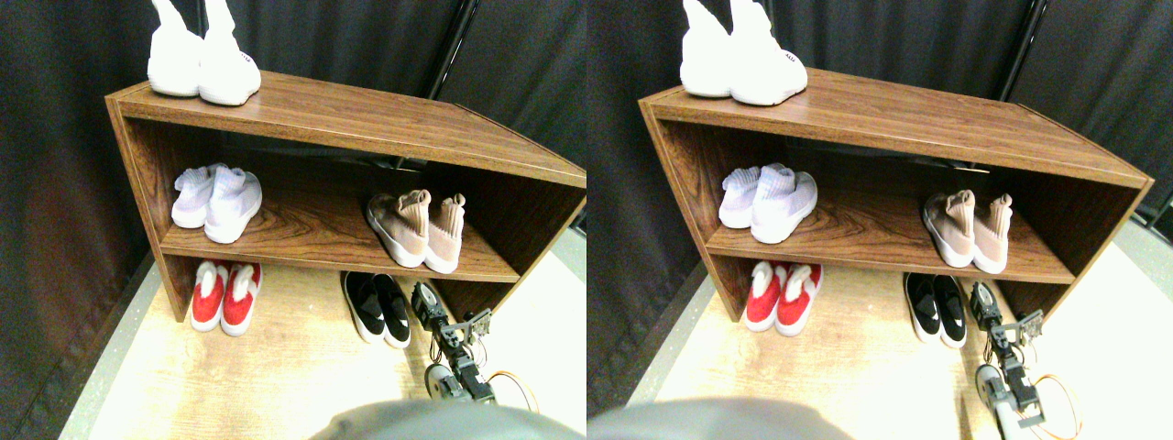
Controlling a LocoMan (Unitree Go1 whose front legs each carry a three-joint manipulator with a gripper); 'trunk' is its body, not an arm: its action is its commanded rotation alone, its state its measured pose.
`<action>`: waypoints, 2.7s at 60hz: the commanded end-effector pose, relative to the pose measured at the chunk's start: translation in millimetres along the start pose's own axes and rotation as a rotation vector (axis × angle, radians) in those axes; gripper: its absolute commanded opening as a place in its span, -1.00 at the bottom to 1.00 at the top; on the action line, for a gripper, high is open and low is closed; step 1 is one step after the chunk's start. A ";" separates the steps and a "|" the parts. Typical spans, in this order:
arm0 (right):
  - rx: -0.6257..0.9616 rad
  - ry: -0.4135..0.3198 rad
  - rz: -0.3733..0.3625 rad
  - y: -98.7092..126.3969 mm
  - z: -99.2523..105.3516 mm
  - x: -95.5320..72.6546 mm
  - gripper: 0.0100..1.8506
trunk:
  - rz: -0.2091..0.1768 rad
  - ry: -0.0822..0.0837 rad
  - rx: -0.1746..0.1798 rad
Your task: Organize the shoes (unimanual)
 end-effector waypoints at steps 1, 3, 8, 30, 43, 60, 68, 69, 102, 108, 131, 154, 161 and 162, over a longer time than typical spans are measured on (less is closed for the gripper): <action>-0.023 0.001 0.056 16.6 6.0 -5.1 -0.94 | -0.013 -0.015 -0.004; -0.026 0.002 0.059 16.9 7.3 -5.1 -0.94 | -0.017 -0.017 -0.001; -0.061 -0.011 0.074 19.4 18.3 -7.6 -0.94 | -0.024 -0.024 0.003; -0.099 -0.038 0.116 26.5 56.7 -40.5 -0.94 | -0.061 -0.038 0.036; -0.104 -0.001 0.178 36.9 63.1 -75.6 -0.94 | -0.076 -0.059 0.044; -0.133 0.037 0.268 58.5 55.4 -122.0 -0.94 | -0.082 -0.092 0.047; -0.162 0.071 0.297 69.6 47.8 -138.5 -0.94 | -0.081 -0.113 0.046; -0.169 0.076 0.300 72.2 46.3 -141.3 -0.94 | -0.081 -0.117 0.046; -0.238 0.318 0.409 113.9 -6.8 -159.9 -0.94 | -0.042 -0.184 -0.008; -0.240 0.328 0.411 119.7 -14.6 -159.4 -0.94 | -0.032 -0.191 -0.020; -0.147 0.376 0.398 128.0 -38.0 -155.0 -0.94 | -0.015 -0.193 -0.037; -0.158 0.353 0.376 126.6 -43.3 -144.7 -0.94 | -0.023 -0.154 -0.032; -0.156 0.357 0.369 126.3 -45.9 -141.7 -0.94 | -0.020 -0.151 -0.033; -0.155 0.355 0.369 126.3 -46.3 -141.3 -0.94 | -0.020 -0.151 -0.033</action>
